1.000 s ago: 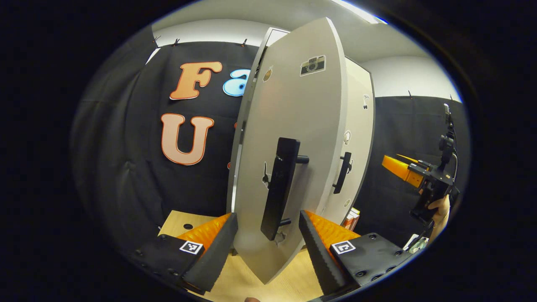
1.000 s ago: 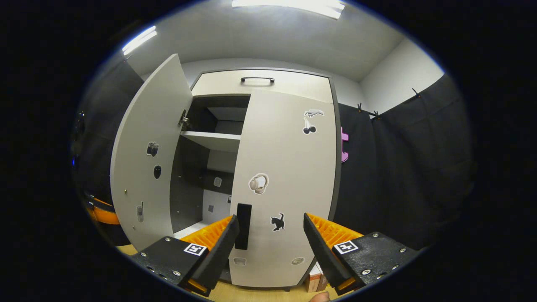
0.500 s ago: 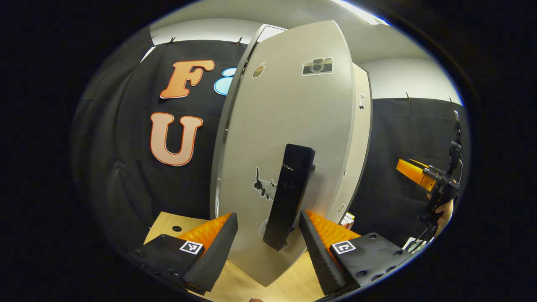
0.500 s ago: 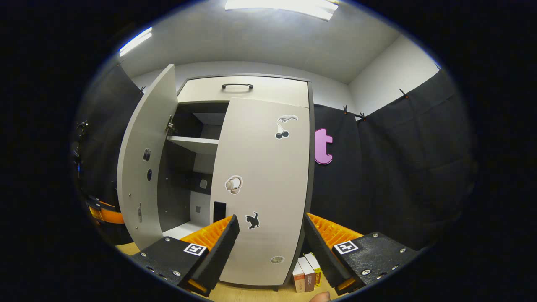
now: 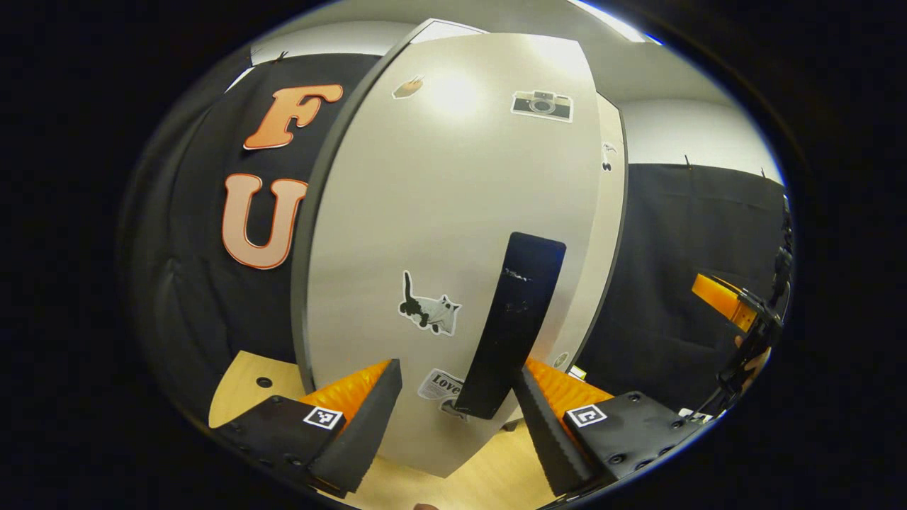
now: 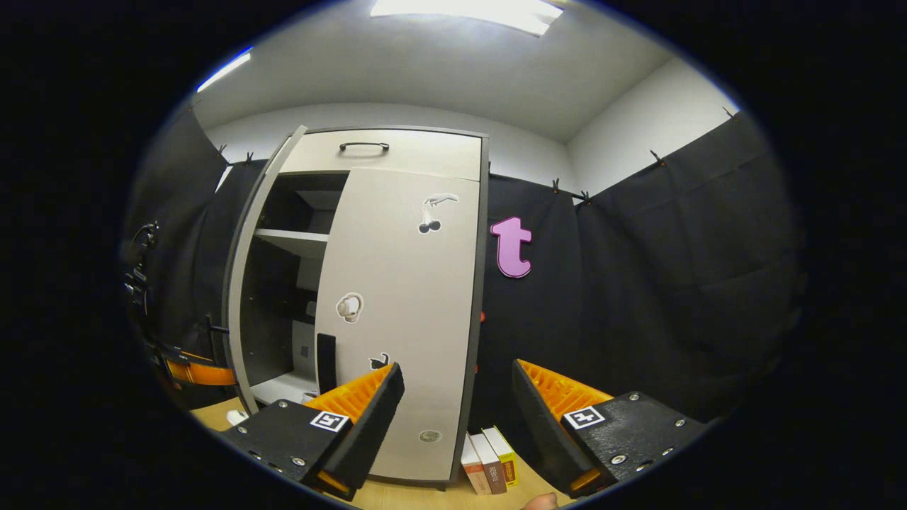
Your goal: Grab one shoe with the right hand and put it into the shoe cabinet, grab the other shoe with the left hand and put it into the shoe cabinet; then close the right door with the right hand and the left door with the left hand.
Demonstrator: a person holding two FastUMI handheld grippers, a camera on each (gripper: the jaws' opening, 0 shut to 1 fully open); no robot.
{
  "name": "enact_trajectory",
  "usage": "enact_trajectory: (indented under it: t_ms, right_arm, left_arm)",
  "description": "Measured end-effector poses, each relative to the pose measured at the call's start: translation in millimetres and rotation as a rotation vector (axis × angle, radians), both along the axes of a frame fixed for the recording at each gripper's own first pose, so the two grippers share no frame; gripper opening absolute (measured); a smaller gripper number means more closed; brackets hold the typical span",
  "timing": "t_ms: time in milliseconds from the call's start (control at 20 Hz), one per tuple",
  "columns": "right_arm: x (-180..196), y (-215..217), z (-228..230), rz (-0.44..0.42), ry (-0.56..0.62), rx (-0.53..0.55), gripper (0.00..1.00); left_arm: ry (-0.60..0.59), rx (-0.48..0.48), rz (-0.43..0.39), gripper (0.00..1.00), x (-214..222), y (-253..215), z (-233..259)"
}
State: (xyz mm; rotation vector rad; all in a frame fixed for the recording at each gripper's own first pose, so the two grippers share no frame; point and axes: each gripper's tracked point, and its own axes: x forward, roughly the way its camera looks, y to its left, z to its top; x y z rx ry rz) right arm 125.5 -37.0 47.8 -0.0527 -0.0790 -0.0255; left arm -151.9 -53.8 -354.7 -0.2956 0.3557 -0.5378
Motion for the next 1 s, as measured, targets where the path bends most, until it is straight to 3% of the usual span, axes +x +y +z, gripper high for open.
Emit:
enact_trajectory:
  t_ms: [100, 450, 1000]
  right_arm:
    - [-2.6, -12.7, 0.4, -0.02, -0.002, 0.0, 0.91]
    - [-1.4, -33.0, -4.5, -0.051, 0.0, -0.024, 0.94]
    - [30.1, -6.5, -24.3, 0.043, 0.038, -0.021, 0.94]
  left_arm:
    - [-0.004, 0.013, 0.011, 0.99, 8.9, -9.7, -2.6]
    - [-0.02, 0.058, 0.07, 1.0, 37.7, -35.5, -10.4]
    - [-0.035, 0.181, 0.184, 1.0, 57.5, -46.3, -22.1]
